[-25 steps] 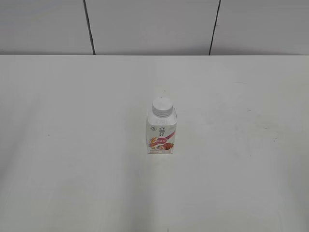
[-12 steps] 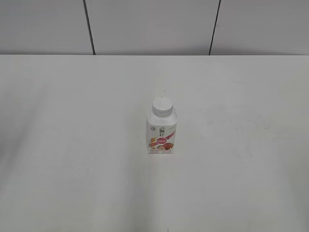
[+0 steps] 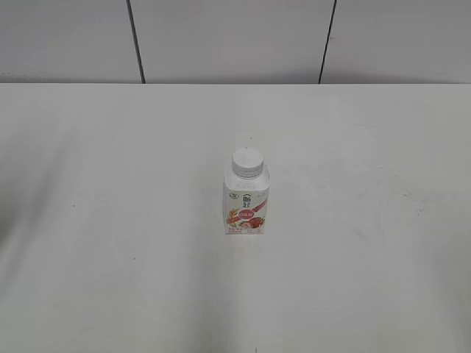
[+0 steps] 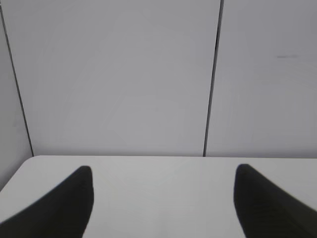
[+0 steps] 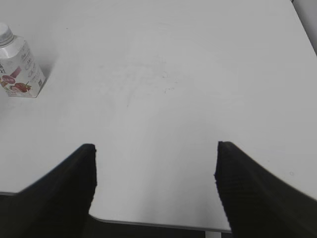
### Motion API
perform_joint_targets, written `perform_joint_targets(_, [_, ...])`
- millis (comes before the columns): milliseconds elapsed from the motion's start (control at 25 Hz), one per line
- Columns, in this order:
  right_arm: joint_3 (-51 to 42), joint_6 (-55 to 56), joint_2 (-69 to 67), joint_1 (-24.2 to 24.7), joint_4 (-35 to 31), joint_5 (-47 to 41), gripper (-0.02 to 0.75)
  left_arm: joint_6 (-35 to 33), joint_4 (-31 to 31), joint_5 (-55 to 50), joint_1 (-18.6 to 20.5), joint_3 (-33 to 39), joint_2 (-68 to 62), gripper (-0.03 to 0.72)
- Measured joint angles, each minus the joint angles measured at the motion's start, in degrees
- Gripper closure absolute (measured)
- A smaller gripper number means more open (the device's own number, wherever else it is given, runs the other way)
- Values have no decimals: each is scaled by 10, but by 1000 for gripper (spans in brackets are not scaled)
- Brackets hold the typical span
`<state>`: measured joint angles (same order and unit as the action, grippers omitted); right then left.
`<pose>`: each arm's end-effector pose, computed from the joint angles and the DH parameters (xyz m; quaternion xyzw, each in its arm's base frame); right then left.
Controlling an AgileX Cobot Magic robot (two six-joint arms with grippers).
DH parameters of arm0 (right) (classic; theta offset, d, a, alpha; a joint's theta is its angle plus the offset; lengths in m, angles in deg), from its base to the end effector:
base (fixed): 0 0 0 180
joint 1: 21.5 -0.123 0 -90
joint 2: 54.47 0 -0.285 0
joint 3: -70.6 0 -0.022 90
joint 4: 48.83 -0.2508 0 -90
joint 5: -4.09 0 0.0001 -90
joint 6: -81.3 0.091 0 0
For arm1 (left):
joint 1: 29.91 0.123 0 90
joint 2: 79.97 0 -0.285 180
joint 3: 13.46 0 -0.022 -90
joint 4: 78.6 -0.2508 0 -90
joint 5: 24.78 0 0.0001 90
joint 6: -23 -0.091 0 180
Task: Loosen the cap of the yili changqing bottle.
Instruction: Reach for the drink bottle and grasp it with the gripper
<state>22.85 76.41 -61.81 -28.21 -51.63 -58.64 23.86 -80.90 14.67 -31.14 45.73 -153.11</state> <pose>-0.0096 0.0029 0.2785 -0.0881 0.8516 0.0326 0.5158 0.2083 -0.0068 0.2384 0.0224 0.7244 -0.0111 0.6889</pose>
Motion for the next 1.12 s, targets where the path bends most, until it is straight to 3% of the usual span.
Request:
perform_joint_targets(480, [0,0,0,0,0,0,151,0,-49,116,0,0,-161,155])
perform_joint_targets(920, [0,0,0,0,0,0,151,31,-255,169,1,-3,-272,232])
perform_joint_targets(1120, [0,1,0,0,0,0,151,98,-368,171,1,-41,-316,236])
